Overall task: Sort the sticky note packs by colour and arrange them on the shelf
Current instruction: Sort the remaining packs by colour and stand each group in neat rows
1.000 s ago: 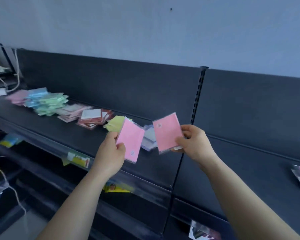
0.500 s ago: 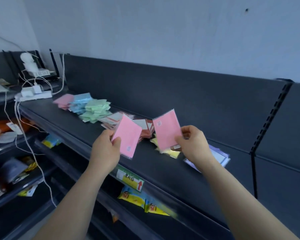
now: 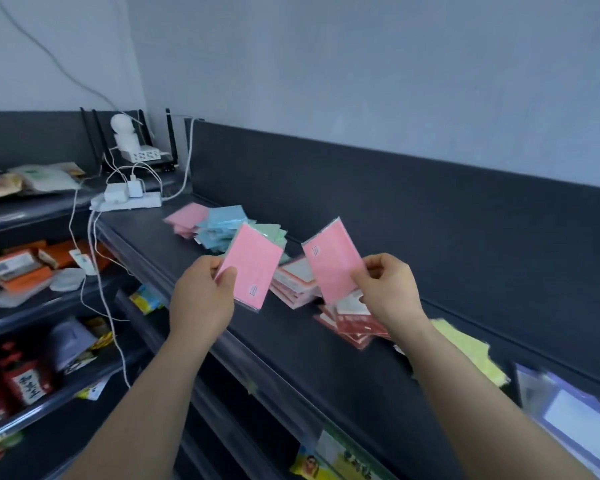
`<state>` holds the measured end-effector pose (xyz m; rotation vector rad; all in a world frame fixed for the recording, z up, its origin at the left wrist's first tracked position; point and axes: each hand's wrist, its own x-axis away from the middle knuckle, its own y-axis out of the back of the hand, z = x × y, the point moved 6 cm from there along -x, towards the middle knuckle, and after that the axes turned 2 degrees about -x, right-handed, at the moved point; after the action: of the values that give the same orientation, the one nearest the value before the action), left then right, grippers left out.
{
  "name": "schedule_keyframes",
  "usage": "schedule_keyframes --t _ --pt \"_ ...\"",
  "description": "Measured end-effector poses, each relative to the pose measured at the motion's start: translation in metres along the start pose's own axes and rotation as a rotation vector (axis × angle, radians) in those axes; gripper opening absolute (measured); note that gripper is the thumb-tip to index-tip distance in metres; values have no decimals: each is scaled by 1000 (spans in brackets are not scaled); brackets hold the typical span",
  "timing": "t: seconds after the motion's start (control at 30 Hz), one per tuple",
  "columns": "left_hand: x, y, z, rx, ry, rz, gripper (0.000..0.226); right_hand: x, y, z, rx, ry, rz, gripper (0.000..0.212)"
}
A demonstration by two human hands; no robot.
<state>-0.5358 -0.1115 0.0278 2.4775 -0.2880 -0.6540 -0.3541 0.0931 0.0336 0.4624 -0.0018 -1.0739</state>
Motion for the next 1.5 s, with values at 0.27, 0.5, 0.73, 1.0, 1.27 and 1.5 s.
schedule_keyframes --t 0.27,0.5,0.73,1.0,1.27,1.5 --pt "-144 7 78 101 -36 55 25 -56 -121 43 -74 -16 -27 4" --pt "-258 10 133 64 -30 104 17 -99 -206 71 -105 -51 -136 7" --pt "-324 -27 160 -4 1 186 26 -133 -249 77 -81 -70 -178 7" --pt "-350 -63 181 -141 -51 219 25 -173 -276 86 -43 -59 -122 6" --pt "-359 -56 201 -99 -102 270 22 -196 -323 102 34 -54 -60 19" --pt "-369 -45 214 -6 -186 395 19 -211 -373 113 283 -90 -53 17"
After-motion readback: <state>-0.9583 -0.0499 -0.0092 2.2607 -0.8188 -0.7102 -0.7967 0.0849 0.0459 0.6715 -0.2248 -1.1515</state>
